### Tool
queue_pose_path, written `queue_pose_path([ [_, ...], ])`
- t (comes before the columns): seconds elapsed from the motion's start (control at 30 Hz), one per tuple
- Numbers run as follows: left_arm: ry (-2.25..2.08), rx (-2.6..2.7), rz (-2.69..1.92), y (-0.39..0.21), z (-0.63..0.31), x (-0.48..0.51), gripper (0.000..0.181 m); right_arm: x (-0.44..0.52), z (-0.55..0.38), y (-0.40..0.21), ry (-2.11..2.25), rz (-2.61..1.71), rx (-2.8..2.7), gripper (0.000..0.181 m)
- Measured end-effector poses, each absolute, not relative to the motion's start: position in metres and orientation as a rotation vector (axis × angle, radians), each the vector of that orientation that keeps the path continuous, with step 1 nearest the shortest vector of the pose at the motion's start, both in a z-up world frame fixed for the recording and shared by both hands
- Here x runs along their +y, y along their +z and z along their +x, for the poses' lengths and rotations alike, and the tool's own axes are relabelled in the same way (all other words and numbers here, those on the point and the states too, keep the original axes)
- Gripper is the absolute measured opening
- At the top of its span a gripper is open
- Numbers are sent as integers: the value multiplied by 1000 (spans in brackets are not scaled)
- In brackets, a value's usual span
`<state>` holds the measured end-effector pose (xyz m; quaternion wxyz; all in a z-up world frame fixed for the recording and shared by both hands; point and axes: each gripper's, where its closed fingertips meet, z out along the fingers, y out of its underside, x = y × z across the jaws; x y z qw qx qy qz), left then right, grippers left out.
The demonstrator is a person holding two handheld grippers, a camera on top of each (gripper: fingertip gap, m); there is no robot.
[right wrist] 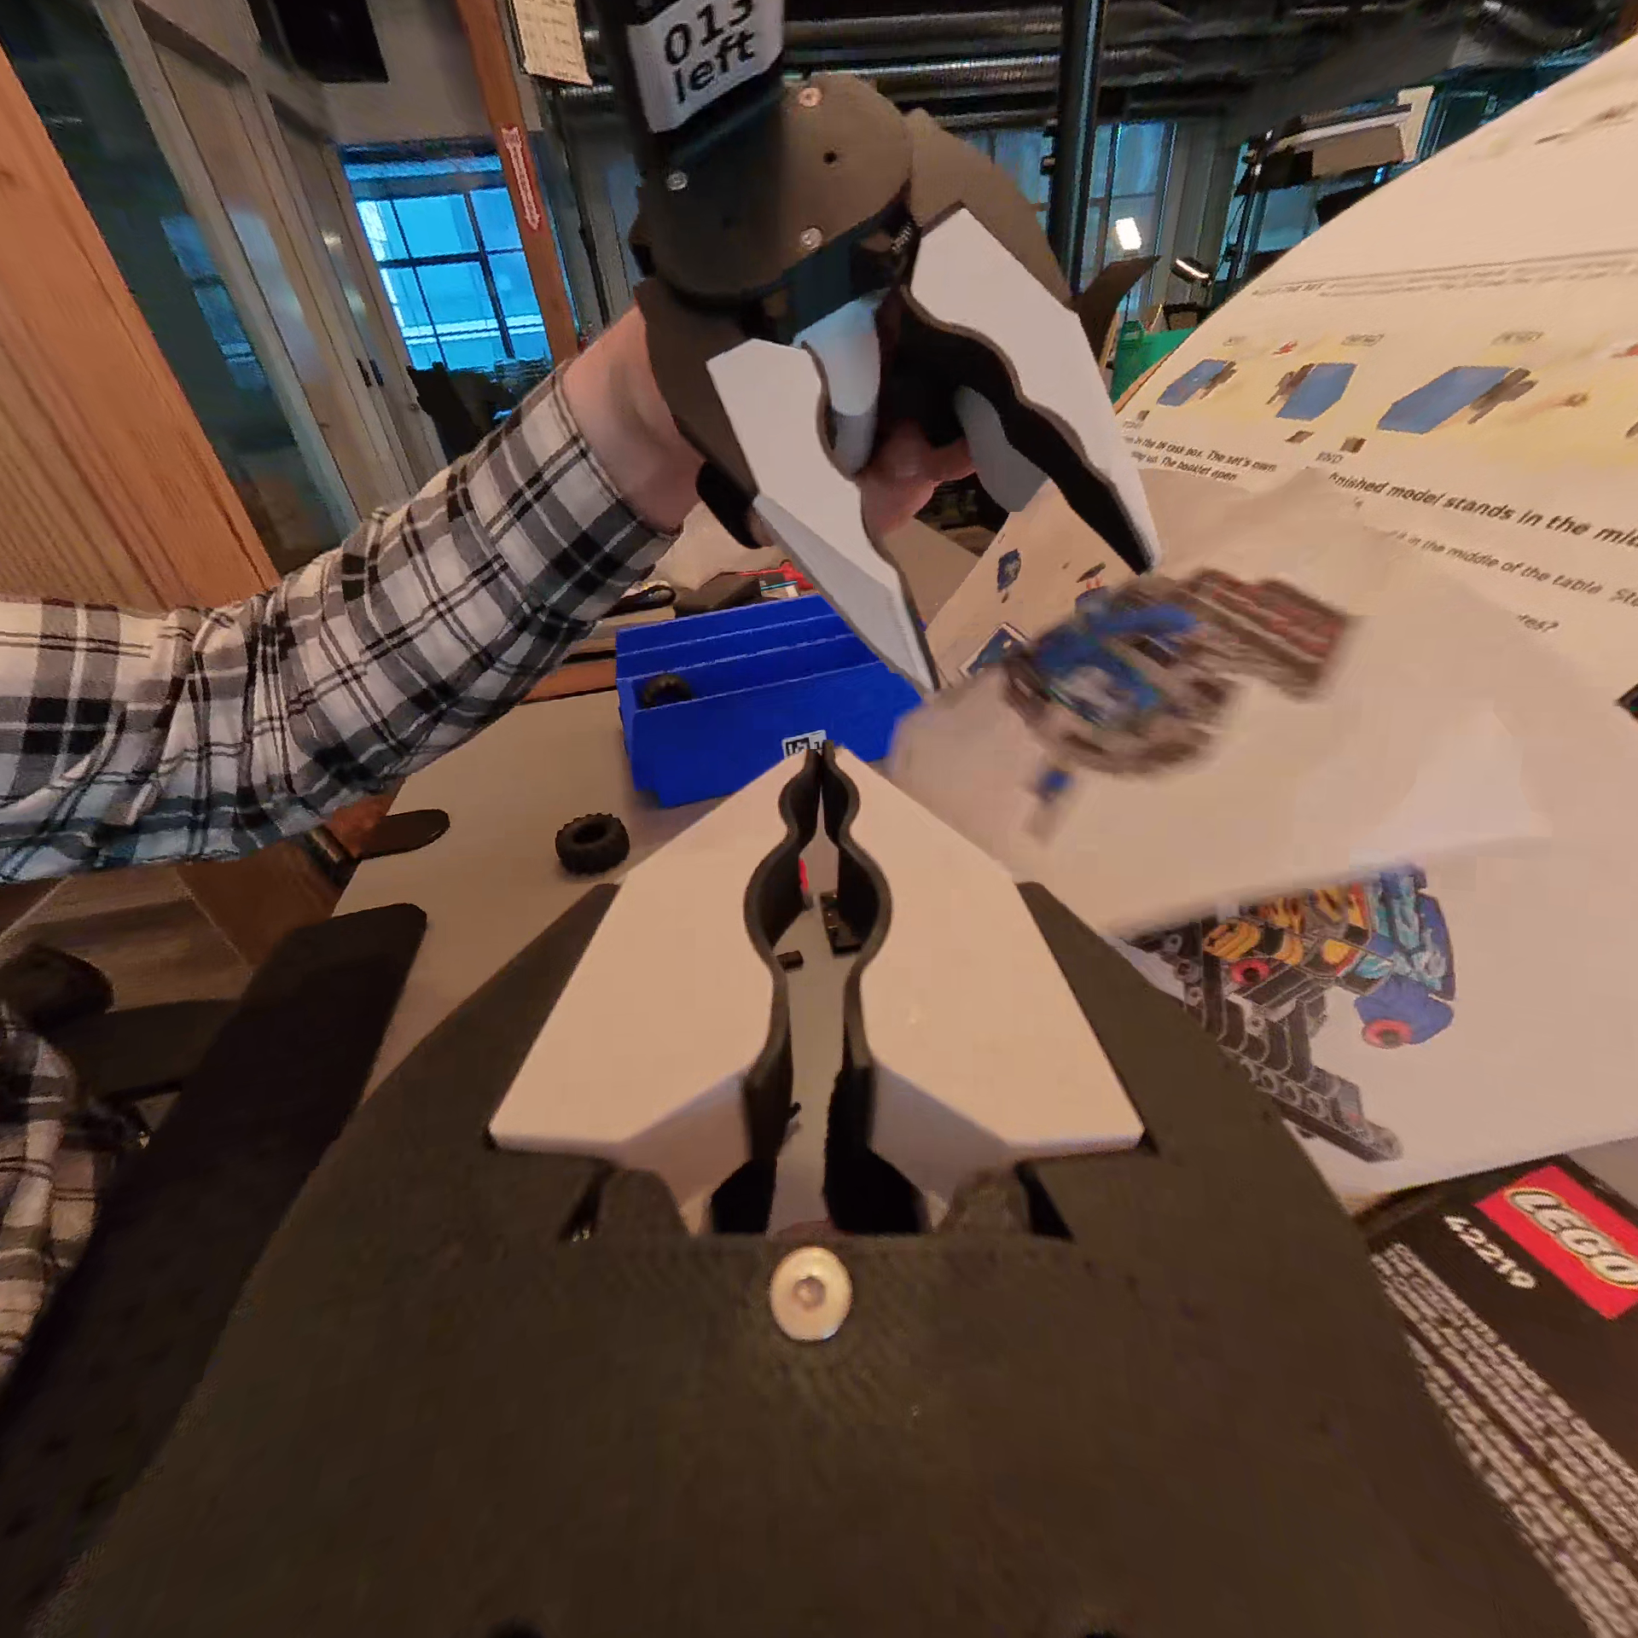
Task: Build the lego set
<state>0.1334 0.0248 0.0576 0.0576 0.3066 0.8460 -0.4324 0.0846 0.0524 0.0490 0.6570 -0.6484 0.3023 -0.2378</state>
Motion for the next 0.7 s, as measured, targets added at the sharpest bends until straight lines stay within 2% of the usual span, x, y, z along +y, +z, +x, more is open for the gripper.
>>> queue_pose_path([
  [0.23, -1181, 2316, 954, 29, 129, 18, 58, 29, 92, 24, -634, -1513, 829, 4],
  [0.4, -849, 2062, 1069, -18, 133, 2, 61, 3, 89, 12, -722, -1559, 927, 8],
  [0.57, -895, 2087, 1032, -22, 135, -3, 23, -6, 85, 5, -738, -1572, 953, 8],
  [0.7, -935, 2151, 1022, -18, 135, 2, 7, -11, 84, 4, -736, -1563, 958, 7],
])
